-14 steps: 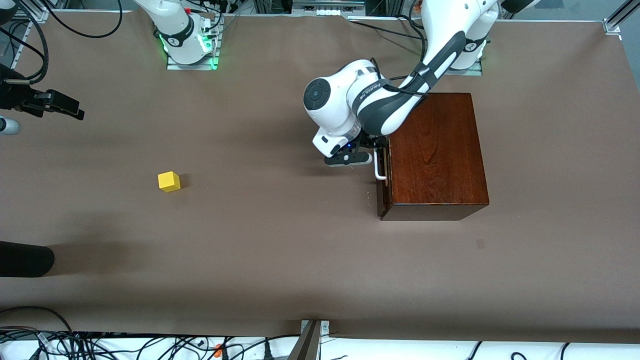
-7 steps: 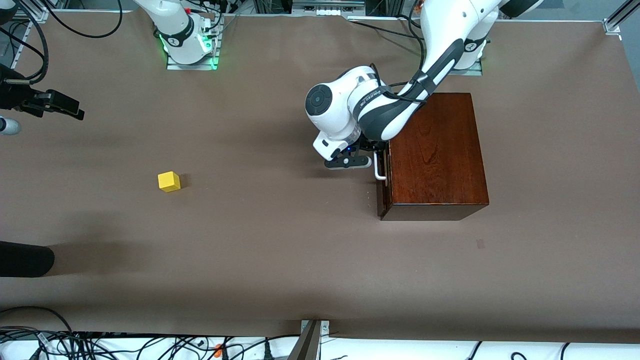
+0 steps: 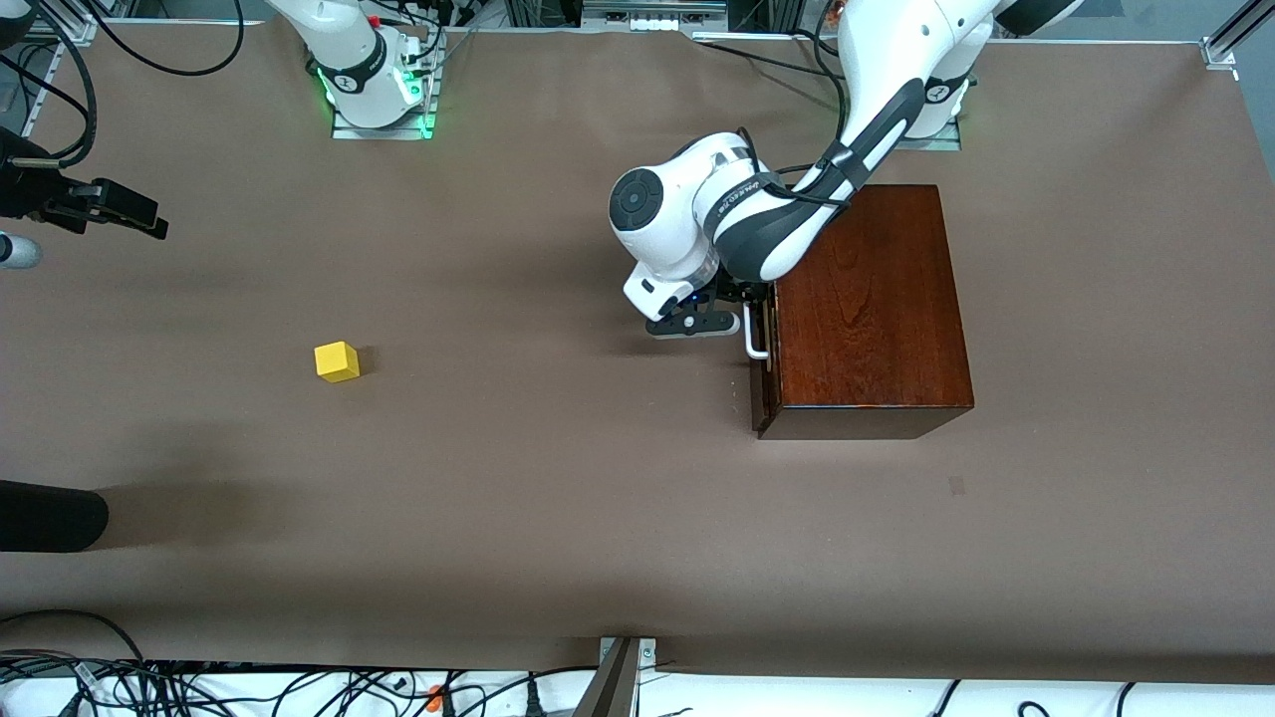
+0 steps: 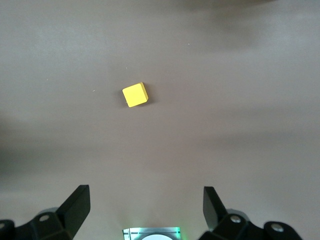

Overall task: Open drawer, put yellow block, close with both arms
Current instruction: 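Pull the drawer open by its handle with the left gripper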

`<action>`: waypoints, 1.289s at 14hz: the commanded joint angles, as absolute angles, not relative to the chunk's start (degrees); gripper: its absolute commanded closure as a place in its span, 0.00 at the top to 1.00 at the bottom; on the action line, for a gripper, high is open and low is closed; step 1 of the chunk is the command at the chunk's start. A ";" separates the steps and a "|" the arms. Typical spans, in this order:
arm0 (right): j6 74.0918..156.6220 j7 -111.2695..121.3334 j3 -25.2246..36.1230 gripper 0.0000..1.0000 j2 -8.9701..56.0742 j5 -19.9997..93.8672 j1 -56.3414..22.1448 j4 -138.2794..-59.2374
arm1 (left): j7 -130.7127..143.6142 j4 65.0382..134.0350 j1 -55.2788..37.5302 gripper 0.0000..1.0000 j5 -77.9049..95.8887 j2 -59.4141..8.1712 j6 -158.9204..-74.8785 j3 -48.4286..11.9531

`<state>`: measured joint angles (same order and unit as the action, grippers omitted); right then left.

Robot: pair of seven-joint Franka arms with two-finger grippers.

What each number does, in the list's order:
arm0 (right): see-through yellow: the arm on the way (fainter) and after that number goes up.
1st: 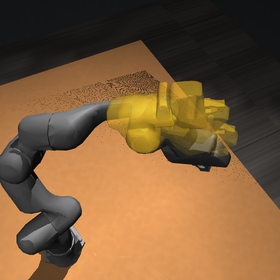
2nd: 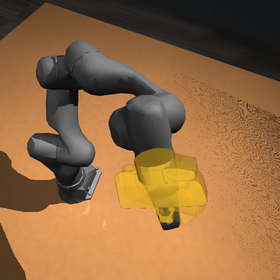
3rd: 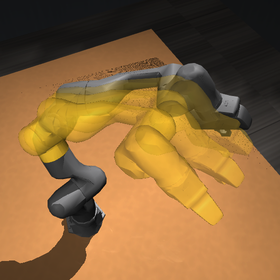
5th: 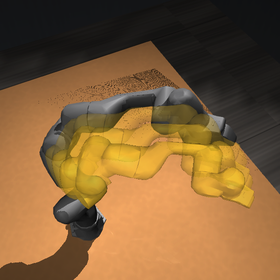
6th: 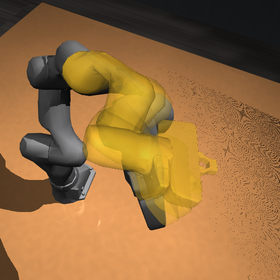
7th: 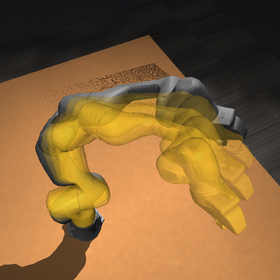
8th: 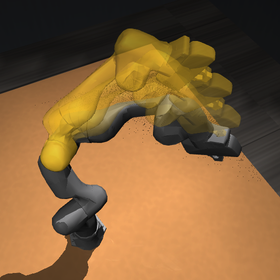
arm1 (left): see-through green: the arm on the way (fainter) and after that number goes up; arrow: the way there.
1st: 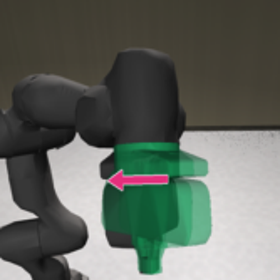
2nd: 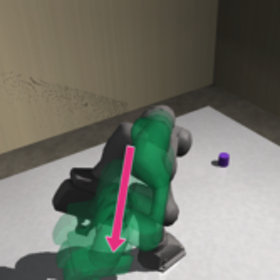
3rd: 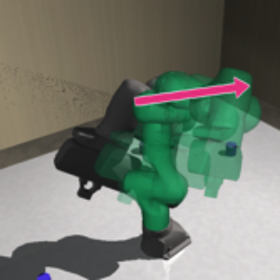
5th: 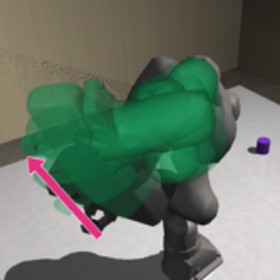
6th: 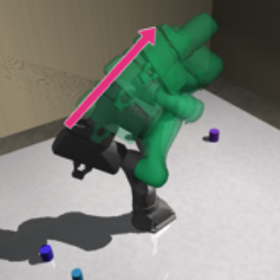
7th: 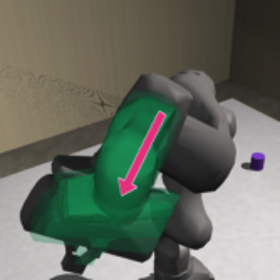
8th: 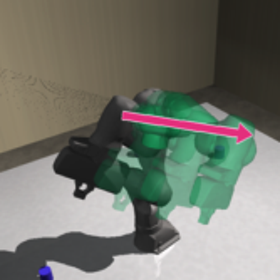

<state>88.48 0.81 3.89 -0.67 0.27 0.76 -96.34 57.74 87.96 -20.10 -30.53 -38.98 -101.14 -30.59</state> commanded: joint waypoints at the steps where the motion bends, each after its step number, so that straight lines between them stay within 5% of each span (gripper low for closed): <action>1: 87.63 0.44 3.60 1.00 -1.32 1.32 1.41 -96.06 | 57.66 87.36 -20.13 1.00 -30.76 -39.90 -106.78 -31.11; 18: 87.63 0.44 3.60 1.00 -1.32 1.32 1.41 -96.06 | 58.18 81.56 -24.69 1.00 -28.83 -42.80 -110.21 -31.20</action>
